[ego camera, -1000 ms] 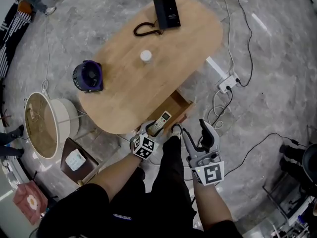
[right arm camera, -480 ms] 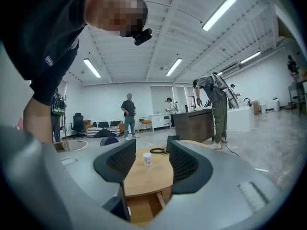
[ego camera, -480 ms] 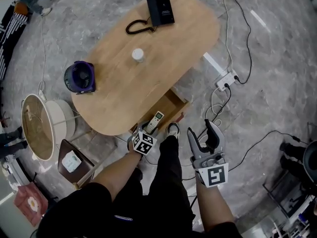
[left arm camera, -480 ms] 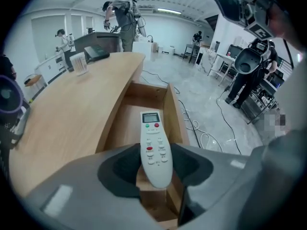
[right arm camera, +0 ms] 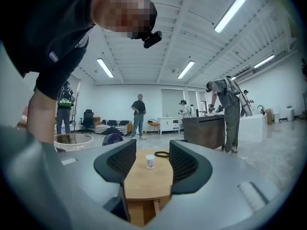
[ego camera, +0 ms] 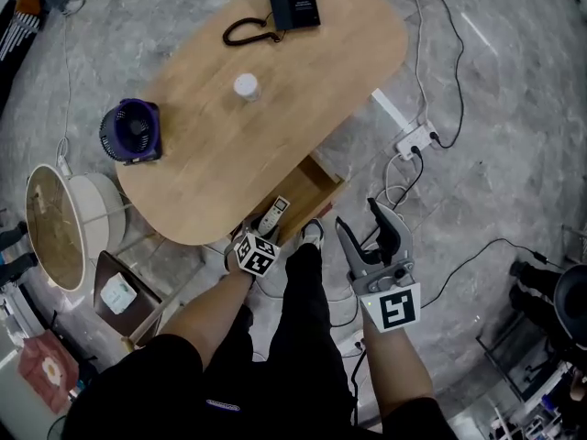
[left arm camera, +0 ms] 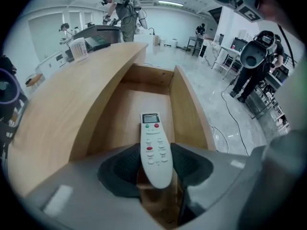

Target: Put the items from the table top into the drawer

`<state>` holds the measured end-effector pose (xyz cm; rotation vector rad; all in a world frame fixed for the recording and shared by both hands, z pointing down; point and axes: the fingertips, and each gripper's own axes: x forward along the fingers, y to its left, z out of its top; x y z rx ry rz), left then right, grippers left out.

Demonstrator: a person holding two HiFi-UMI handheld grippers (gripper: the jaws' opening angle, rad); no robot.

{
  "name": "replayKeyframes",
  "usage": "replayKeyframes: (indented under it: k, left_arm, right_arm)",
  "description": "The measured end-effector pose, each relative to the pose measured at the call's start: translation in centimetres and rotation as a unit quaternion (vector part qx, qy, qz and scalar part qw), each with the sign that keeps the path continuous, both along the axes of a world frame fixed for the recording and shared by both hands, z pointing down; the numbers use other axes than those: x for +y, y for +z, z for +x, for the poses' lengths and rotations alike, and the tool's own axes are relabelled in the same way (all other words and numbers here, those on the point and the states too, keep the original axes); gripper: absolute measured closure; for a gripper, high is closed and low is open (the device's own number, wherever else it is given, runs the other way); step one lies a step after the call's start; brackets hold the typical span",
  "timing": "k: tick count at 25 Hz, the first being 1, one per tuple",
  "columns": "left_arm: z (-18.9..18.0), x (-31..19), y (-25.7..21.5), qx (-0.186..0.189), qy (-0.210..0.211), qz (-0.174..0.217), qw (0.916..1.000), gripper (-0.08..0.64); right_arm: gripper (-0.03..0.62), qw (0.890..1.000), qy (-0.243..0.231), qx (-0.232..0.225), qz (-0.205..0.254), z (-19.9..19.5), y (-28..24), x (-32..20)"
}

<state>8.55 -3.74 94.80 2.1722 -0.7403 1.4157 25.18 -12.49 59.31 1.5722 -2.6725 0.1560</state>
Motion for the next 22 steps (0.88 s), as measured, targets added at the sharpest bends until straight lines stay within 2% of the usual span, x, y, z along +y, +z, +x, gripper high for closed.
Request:
replayKeyframes:
  k: [4, 10, 14, 16, 19, 22]
  left_arm:
    - [0.1, 0.2, 1.1, -0.006, 0.011, -0.007, 0.9999, 0.356]
    - [0.1, -0.4, 2.0, -0.018, 0.01, -0.015, 0.9997, 0.354]
    - [0.3, 0.3, 1.7, -0.012, 0.002, -0.033, 0.9994, 0.299]
    - [0.2, 0.4, 1.2, -0.011, -0.005, -0.036, 0.9993, 0.3]
    - [0.4, 0.6, -0.4, 0.005, -0.014, -0.029, 0.9995, 0.292]
    - [0.7, 0.9, -3.4, 0.039, -0.012, -0.011, 0.9991, 0.297]
  right_arm:
    - [0.362, 1.0, -0.018, 0.012, 0.01, -0.5, 0.5, -0.4]
    - [0.354, 1.0, -0.016, 0.002, 0.009, -0.8, 1.1, -1.0]
    - [0.351, 1.0, -0.02, 0.004, 0.005, -0.9, 1.6, -0.5]
    - [0.352, 1.0, -0.021, 0.003, 0.005, -1.0, 1.9, -0.5]
    - [0.351, 1.0, -0.028, 0.003, 0.01, -1.1, 2.1, -0.6]
    - [0.351, 0.999, -0.052, 0.004, 0.017, -1.4, 2.2, -0.4]
